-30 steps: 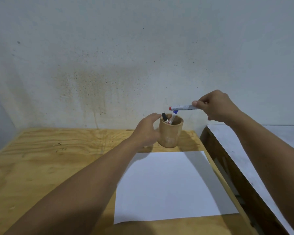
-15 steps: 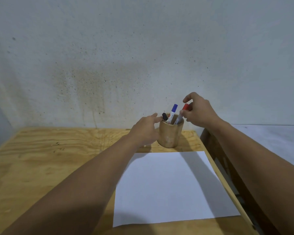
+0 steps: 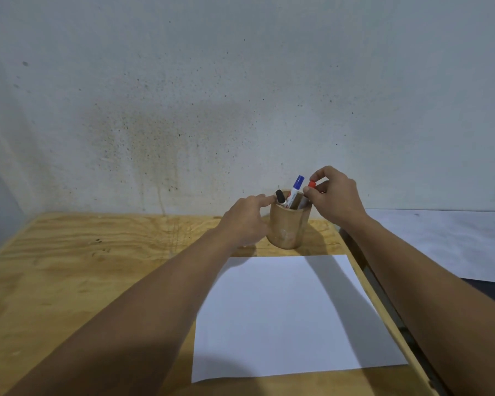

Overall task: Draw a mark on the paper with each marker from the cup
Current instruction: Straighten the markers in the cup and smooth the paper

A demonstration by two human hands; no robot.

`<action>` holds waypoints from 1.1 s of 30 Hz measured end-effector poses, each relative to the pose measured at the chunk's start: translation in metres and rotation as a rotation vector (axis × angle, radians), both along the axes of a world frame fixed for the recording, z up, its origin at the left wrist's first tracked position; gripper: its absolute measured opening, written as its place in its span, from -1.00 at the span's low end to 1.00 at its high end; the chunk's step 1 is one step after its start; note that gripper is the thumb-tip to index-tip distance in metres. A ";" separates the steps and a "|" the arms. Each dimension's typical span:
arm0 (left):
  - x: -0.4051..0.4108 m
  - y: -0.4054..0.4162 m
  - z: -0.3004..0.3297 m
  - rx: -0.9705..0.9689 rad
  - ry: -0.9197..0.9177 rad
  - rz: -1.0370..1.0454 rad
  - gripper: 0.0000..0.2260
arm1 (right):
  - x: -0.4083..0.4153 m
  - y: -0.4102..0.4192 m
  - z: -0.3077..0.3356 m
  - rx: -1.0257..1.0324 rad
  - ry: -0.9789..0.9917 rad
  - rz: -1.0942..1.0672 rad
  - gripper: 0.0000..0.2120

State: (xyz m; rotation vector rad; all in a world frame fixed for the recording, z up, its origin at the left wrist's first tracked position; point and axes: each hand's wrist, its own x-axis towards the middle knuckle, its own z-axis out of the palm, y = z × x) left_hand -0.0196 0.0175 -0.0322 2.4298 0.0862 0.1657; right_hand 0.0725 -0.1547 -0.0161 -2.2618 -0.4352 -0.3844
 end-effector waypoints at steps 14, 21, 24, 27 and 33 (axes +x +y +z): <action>-0.038 0.033 0.000 -0.003 0.038 0.061 -0.40 | -0.029 -0.004 -0.008 -0.028 -0.031 -0.103 -0.54; -0.078 0.067 -0.020 0.086 0.030 0.267 -0.77 | -0.084 0.014 -0.021 0.015 -0.128 0.105 -0.91; -0.097 0.070 -0.031 0.129 0.018 0.329 -0.71 | -0.100 0.032 -0.035 -0.078 -0.069 0.322 -0.94; -0.114 0.067 -0.046 0.195 0.026 0.271 -0.67 | -0.105 0.048 -0.051 -0.260 0.002 0.433 -0.82; -0.124 0.066 -0.072 0.376 0.166 0.121 -0.32 | -0.123 0.054 -0.076 -0.402 0.002 0.500 -0.75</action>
